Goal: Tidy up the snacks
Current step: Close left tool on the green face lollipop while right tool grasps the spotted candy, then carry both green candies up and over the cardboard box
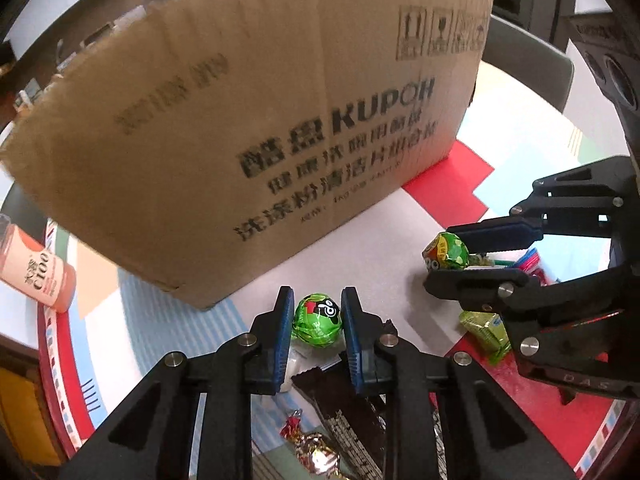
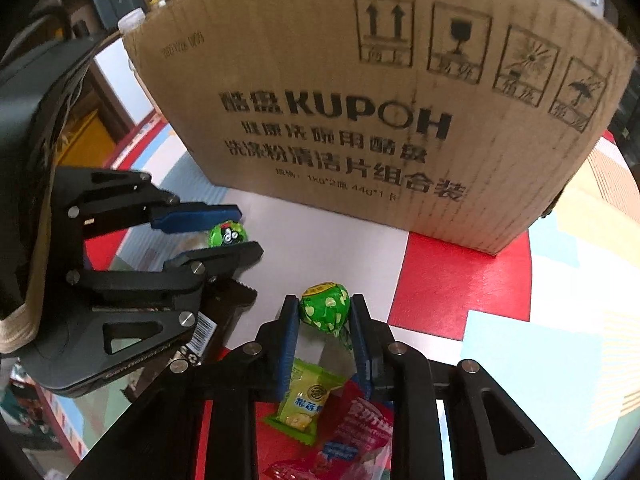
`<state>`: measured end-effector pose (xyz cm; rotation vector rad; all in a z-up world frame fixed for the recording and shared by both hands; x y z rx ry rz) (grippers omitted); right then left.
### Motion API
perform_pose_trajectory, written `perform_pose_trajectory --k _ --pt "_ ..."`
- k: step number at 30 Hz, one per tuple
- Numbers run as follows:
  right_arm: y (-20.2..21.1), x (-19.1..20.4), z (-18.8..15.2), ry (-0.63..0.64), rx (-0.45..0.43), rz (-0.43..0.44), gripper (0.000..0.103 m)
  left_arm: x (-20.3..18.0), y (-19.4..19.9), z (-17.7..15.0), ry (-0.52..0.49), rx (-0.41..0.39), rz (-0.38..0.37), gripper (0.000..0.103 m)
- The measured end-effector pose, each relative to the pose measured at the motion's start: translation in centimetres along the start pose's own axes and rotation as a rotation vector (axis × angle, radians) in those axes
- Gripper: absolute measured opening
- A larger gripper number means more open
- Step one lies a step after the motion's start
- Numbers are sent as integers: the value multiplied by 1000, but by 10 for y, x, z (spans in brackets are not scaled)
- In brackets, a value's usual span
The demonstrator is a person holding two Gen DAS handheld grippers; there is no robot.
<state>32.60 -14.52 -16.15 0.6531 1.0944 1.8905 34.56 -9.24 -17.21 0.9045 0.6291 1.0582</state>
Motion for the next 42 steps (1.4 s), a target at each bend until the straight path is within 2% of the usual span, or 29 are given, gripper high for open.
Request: perform_pose_trajectory --k 12,20,26,36,42 --pt "46 6 22 15 -104 -31 27 15 64 -17 88 -114 -34 25" --pt "79 9 36 12 -181 -38 27 16 125 6 115 -213 -53 25" --pt "105 6 44 15 -245 -55 27 11 145 18 124 -269 -70 25" --pt "136 9 83 7 -364 -79 27 8 178 54 158 -373 -95 25" --pt "151 6 104 15 -407 -101 27 16 192 76 166 -417 -76 25"
Point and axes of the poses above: each gripper's, at about its wrist camera, not at the fingertips, and y roughly against the way its jaws point, x to its left, z to its top, the point moved 8 cm from there along -y, roughly the way its jaws point, and after that the axes turned 13 degrees about y, right-handed, at the moved point
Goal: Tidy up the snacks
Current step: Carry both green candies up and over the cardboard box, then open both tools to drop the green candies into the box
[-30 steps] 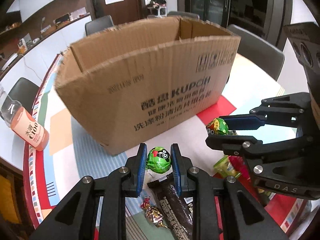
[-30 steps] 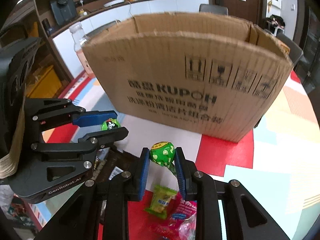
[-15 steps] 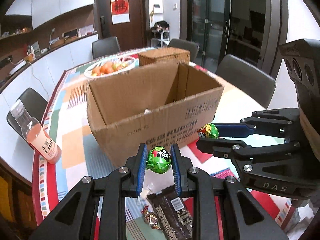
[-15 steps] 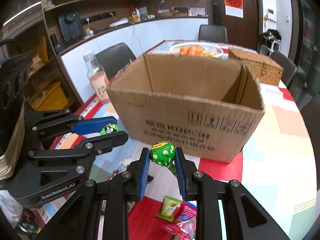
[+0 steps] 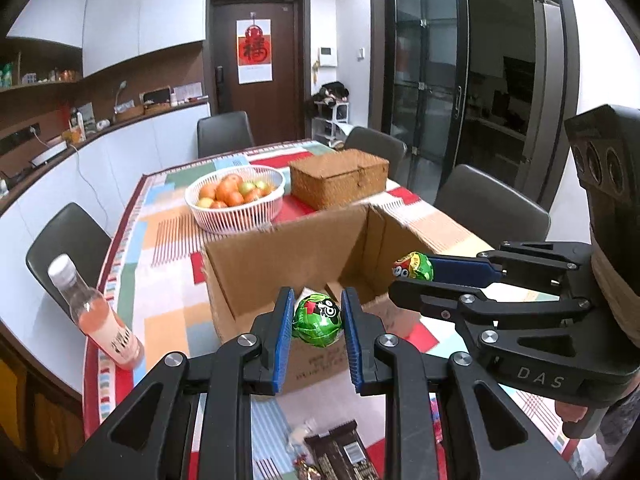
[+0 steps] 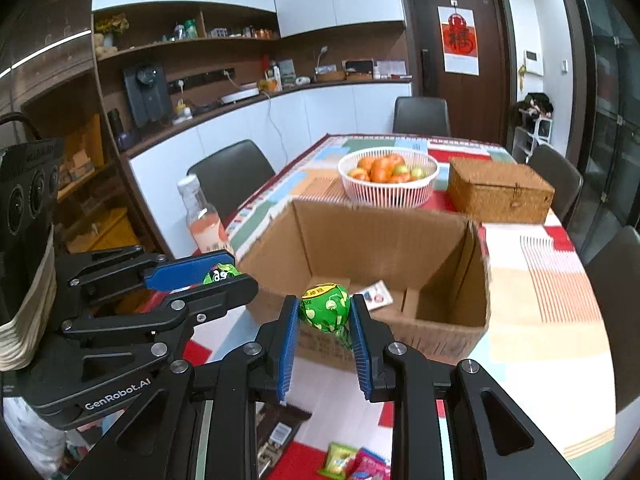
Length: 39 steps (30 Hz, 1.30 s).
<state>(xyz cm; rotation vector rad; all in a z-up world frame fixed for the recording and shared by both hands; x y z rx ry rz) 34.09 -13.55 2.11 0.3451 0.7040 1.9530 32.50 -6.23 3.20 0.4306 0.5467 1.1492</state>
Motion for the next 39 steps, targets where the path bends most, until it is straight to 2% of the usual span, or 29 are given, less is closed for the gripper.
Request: perform_pose_trajectory --k 9,19,29,34,36,37,39 --pt "-11 -14 22 5 1 -10 27 7 -9 27 20 -17 22 25" --pt "-36 -40 46 -27 41 -1 27 20 -42 49 37 31 61 25" --pt "-68 -66 45 -66 111 -7 27 28 -75 49 55 91 90 25" --pt "-78 -71 37 -89 132 -7 27 31 -83 47 32 87 135 26" --pt "-79 -72 34 -103 138 -9 34 29 -82 46 23 84 140 36" --pt "-78 -73 33 -106 136 -19 41 29 -80 45 22 79 144 37" --pt "-75 -72 31 -95 131 -36 42 30 -76 42 22 74 146 39"
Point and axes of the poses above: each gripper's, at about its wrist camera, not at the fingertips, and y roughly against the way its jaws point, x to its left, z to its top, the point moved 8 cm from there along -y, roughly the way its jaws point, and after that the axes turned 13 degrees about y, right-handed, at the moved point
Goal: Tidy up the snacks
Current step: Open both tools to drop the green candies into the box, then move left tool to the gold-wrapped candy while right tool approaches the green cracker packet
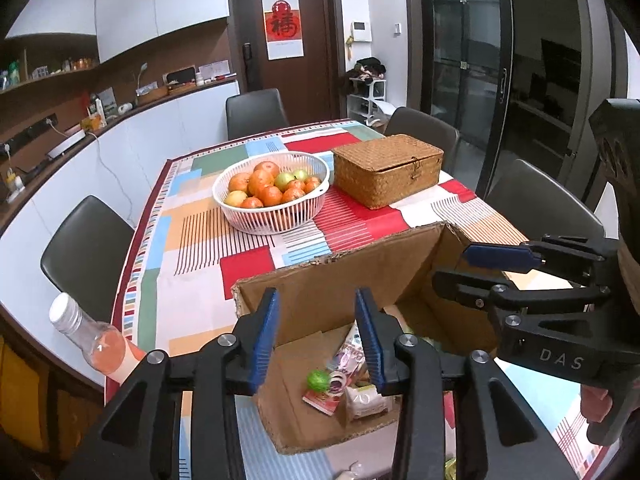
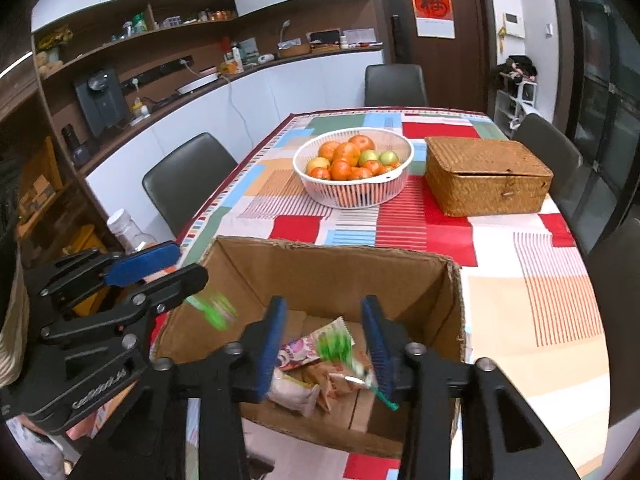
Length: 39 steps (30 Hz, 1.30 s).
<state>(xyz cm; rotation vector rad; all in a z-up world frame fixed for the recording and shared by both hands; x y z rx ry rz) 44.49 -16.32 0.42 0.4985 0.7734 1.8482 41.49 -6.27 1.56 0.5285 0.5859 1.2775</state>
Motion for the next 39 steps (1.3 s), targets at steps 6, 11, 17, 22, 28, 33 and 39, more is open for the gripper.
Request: perform_pose_trajectory --k 6,11,17,22,28,33,39 --pt "17 13 -11 24 -24 -3 42 1 23 -18 8 -26 18 48" --pt "33 28 -28 39 -43 -2 47 3 42 -39 13 -32 39 48" --pt "46 44 -57 49 -39 -2 47 3 63 -63 -2 -61 66 53" --pt "51 56 -79 54 -23 15 47 5 71 -87 11 -45 69 54" --pt "50 68 -103 62 8 13 47 17 75 -117 36 -11 83 54" --pt "43 80 -126 55 42 23 47 28 75 -139 57 16 101 54" --pt "32 86 -151 29 90 28 47 36 66 -173 81 80 112 54"
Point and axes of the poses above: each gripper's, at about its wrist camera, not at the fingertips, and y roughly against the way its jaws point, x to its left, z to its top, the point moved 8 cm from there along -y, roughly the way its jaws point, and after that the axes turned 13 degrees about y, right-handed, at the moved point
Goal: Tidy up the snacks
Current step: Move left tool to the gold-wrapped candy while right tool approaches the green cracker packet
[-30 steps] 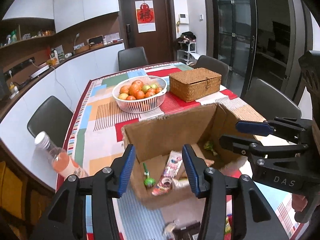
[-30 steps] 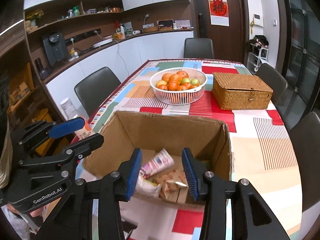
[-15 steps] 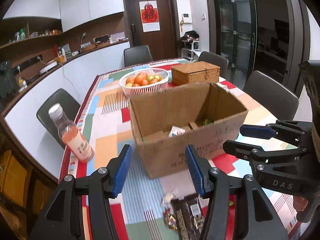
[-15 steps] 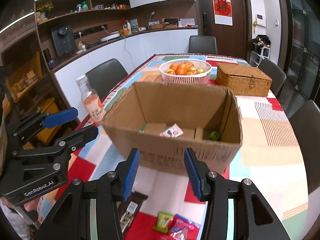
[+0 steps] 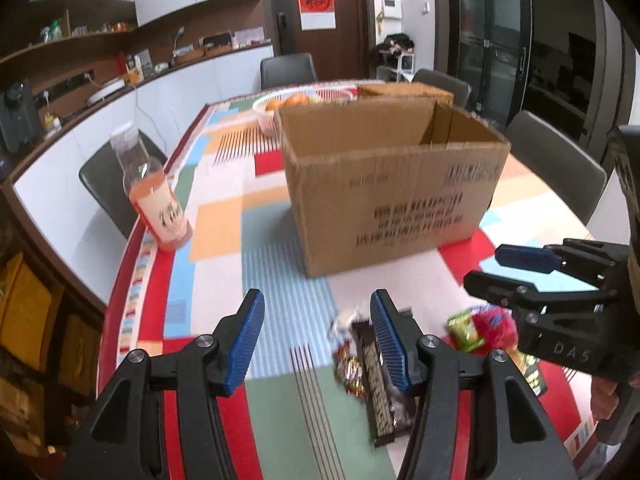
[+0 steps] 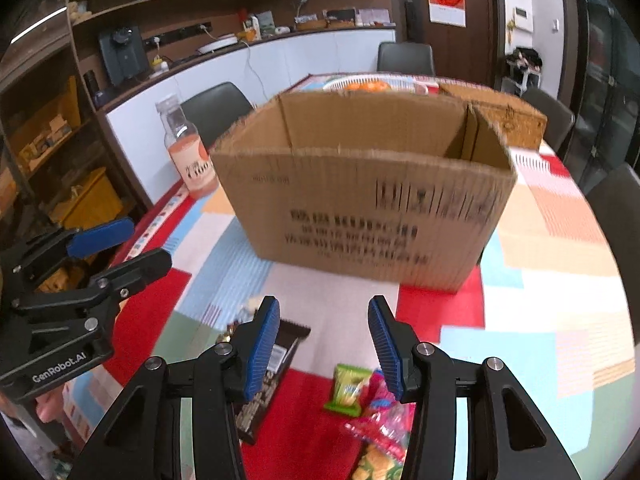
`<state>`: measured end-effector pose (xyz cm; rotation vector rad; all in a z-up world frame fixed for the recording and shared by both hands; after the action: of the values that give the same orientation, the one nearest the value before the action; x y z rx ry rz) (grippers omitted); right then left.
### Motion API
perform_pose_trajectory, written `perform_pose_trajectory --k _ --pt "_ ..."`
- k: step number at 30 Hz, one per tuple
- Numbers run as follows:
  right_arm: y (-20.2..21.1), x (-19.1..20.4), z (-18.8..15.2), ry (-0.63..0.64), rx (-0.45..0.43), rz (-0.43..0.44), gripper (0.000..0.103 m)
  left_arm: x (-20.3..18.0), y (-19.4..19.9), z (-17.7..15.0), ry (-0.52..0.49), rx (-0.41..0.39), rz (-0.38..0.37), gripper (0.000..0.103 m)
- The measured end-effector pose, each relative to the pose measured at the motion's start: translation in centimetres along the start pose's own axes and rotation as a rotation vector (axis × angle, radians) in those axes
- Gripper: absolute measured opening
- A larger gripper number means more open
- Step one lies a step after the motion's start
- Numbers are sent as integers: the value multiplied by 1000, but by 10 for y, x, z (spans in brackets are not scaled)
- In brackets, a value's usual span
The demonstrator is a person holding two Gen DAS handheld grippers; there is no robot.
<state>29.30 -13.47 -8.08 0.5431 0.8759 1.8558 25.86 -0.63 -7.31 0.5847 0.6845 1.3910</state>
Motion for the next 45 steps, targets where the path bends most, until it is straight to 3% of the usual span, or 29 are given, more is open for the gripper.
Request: perform_pose_trajectory --k 11,28,37,40,45 --pt "-18 10 -44 -18 91 4 47 8 -25 -51 21 112 16 54" --pt "-41 2 -71 -68 184 6 47 5 -61 -69 8 195 -10 53" --pt "-48 -2 -72 -60 197 -8 47 2 -80 -74 31 239 -33 39" --pt "-53 1 -71 -57 211 6 40 3 -87 -76 50 262 -45 36" --pt "-62 0 -75 -82 230 21 38 2 -89 -74 52 253 -39 33"
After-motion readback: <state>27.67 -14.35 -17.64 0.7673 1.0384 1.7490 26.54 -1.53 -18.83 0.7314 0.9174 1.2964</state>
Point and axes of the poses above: each gripper's, at about its wrist camera, not at the fingertips, and y roughly against the way its jaws point, x to its left, z to its top, the point moved 8 cm from there along -y, roughly the way its jaws point, and after that the axes turned 13 degrees about y, right-handed, at the moved point
